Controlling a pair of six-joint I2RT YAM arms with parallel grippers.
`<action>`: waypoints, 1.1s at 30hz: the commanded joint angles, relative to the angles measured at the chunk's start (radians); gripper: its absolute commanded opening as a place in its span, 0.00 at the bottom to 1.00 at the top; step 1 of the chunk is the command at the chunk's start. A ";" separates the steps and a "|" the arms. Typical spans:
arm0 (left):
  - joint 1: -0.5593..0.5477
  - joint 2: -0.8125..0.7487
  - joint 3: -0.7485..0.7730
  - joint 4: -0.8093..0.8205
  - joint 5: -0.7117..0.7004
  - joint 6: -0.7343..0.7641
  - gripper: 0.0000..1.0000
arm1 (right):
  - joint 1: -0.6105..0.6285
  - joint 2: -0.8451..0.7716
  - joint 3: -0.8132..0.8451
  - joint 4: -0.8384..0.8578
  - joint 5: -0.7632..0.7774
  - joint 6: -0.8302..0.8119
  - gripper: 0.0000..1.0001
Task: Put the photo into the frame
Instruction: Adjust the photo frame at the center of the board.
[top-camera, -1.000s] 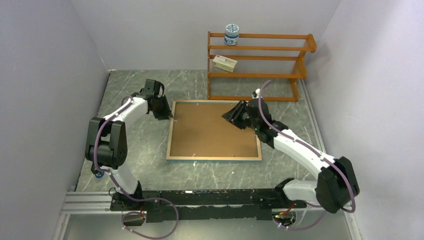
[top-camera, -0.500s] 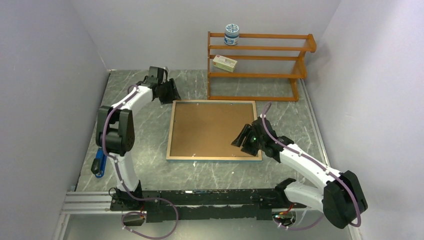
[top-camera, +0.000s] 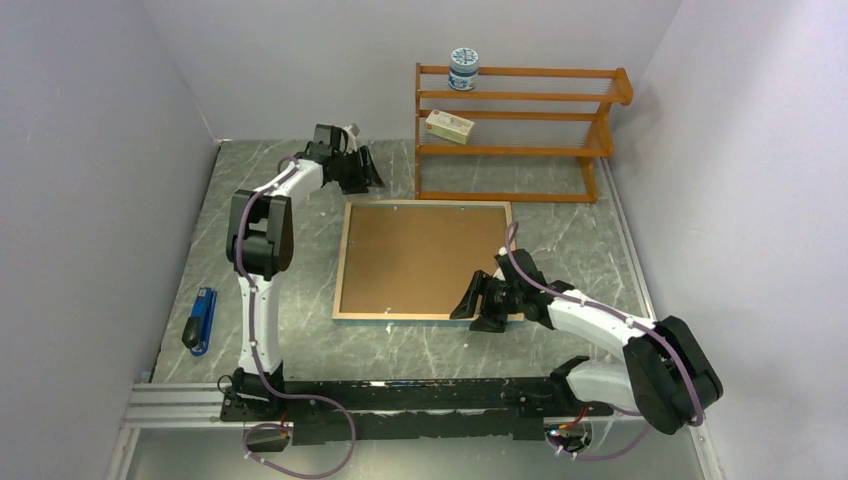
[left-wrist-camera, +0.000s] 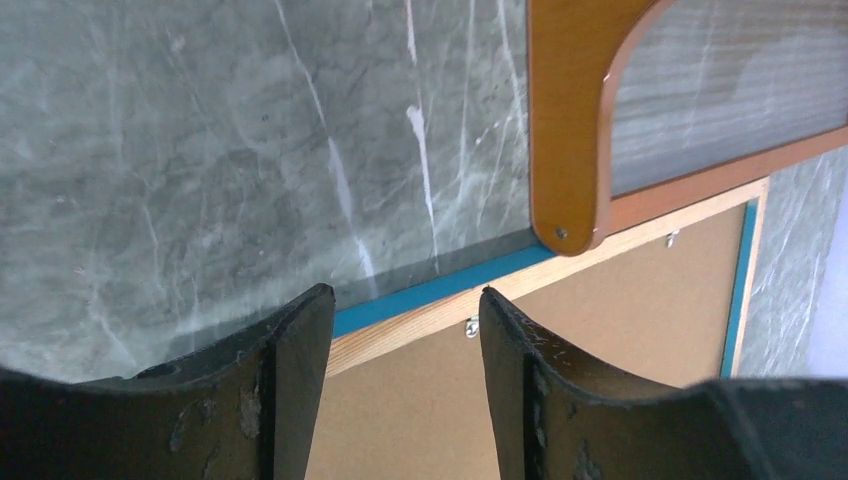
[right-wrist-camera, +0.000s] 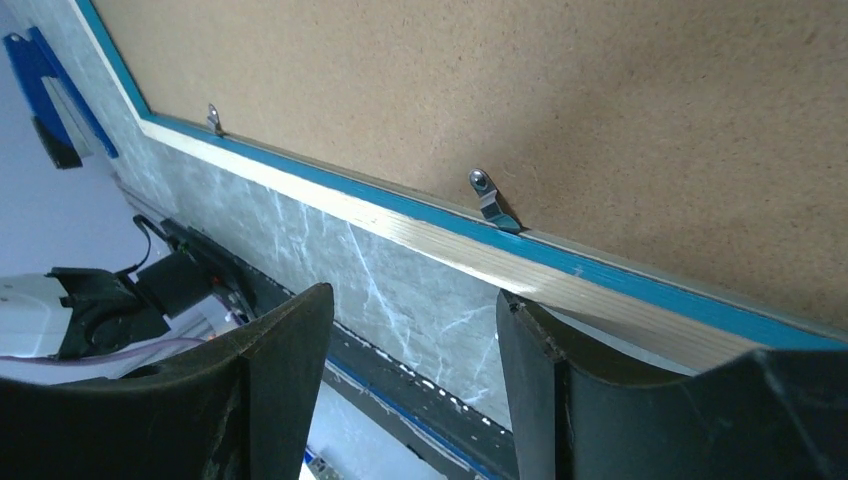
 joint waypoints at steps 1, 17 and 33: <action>-0.004 0.028 -0.020 -0.023 0.083 0.043 0.59 | -0.004 0.015 -0.011 0.060 -0.015 -0.031 0.65; -0.041 -0.200 -0.428 0.077 0.145 0.038 0.52 | -0.005 -0.242 0.006 -0.188 0.334 -0.047 0.65; -0.077 -0.442 -0.500 -0.062 -0.147 -0.006 0.60 | -0.006 -0.210 0.208 -0.411 0.680 -0.036 0.64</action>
